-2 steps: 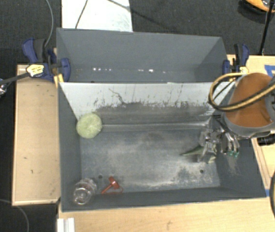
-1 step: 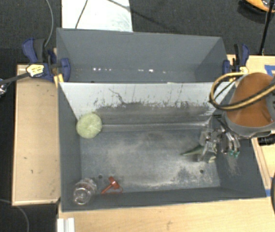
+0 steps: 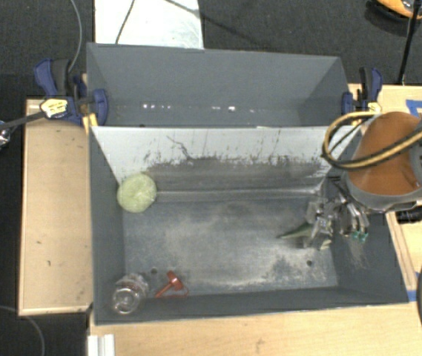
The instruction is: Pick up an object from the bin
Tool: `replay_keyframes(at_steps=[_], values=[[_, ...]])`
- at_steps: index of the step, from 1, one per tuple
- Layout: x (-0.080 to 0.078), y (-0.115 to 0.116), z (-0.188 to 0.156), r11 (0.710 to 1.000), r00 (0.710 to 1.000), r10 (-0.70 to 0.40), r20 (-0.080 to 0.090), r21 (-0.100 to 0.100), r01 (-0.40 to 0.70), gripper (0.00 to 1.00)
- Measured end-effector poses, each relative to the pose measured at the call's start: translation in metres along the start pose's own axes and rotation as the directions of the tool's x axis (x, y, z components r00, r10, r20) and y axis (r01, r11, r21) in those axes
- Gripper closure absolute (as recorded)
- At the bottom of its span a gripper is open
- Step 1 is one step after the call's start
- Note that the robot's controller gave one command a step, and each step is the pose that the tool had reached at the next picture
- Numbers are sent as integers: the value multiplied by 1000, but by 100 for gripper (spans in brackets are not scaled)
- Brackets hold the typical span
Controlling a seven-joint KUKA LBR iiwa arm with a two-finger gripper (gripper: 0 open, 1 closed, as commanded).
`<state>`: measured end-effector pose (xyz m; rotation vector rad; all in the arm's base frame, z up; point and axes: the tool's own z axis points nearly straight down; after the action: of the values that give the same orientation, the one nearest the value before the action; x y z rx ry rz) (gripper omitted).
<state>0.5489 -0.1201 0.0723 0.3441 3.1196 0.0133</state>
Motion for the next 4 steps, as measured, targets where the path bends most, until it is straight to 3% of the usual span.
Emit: replay_keyframes(at_steps=[1, 4], values=[[-12, 31, -1, 984, 984, 177, 10, 0, -177, 100], [-9, 29, -1, 984, 984, 180, 16, -3, -180, 100]])
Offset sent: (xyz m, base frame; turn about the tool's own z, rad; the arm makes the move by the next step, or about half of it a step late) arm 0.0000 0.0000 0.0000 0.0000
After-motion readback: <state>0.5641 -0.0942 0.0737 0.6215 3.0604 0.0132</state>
